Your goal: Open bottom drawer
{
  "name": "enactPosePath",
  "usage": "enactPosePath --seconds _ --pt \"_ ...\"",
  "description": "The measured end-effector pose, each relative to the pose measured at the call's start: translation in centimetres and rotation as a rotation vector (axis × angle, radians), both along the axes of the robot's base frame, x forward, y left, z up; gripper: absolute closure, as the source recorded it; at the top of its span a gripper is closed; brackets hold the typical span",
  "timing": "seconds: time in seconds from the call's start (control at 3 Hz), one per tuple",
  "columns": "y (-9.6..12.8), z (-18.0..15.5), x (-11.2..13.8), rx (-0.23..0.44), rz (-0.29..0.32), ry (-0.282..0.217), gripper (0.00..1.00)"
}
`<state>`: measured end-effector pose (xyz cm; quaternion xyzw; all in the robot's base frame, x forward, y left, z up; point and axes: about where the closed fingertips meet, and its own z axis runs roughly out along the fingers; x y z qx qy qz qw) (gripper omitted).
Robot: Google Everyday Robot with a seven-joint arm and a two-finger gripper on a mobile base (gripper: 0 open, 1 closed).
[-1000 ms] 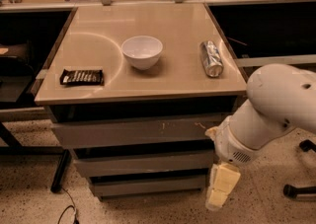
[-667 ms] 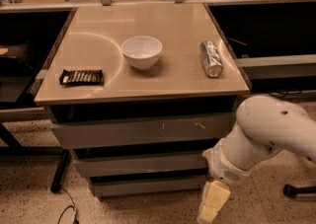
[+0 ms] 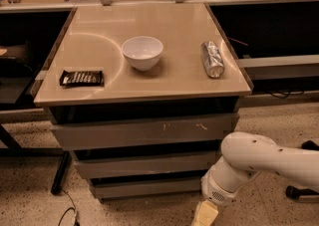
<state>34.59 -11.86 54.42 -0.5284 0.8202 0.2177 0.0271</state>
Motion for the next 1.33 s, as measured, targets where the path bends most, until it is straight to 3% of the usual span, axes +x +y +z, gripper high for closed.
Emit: enactPosePath --seconds 0.33,0.67,1.33 --pt "0.0 0.0 0.0 0.0 0.0 0.0 0.0" --pt "0.7 -3.0 -0.1 -0.008 0.006 0.013 0.0" --pt "0.3 -12.0 2.9 -0.016 -0.073 -0.01 0.0"
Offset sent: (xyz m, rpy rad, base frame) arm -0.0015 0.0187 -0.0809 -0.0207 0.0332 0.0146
